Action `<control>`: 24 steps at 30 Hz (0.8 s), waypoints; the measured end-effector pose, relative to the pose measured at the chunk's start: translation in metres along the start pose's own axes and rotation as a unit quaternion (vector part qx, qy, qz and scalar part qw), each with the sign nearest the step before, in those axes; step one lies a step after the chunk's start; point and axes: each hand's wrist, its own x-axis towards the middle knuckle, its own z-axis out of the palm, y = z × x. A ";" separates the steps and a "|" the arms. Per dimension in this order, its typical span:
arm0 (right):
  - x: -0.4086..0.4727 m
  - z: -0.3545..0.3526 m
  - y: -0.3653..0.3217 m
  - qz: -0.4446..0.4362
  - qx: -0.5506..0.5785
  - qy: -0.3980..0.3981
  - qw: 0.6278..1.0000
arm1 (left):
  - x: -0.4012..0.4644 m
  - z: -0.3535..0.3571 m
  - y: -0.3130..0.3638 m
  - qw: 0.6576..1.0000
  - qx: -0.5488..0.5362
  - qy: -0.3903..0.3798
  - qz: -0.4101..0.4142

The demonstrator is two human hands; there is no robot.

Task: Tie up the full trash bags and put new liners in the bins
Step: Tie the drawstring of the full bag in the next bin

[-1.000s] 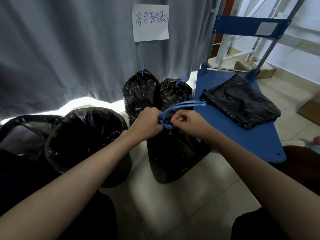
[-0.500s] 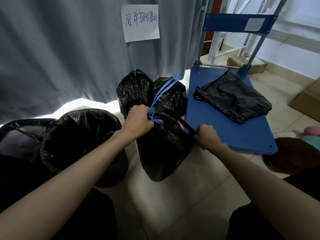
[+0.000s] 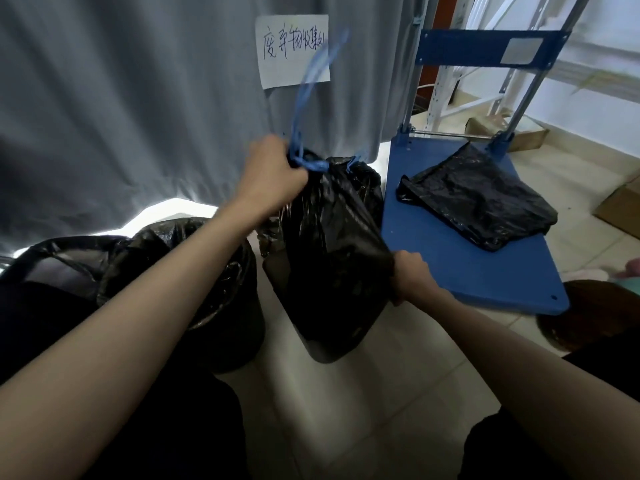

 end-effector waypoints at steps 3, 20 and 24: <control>-0.002 -0.003 -0.003 0.013 -0.014 0.005 1.000 | 0.020 -0.026 0.014 0.996 -0.049 0.071 0.011; -0.019 -0.097 -0.165 -0.211 0.369 0.352 0.834 | 0.084 -0.096 0.019 0.977 -0.042 0.204 0.052; -0.014 -0.098 -0.193 -0.220 0.407 0.348 0.815 | 0.097 -0.112 0.002 0.971 -0.012 0.234 0.044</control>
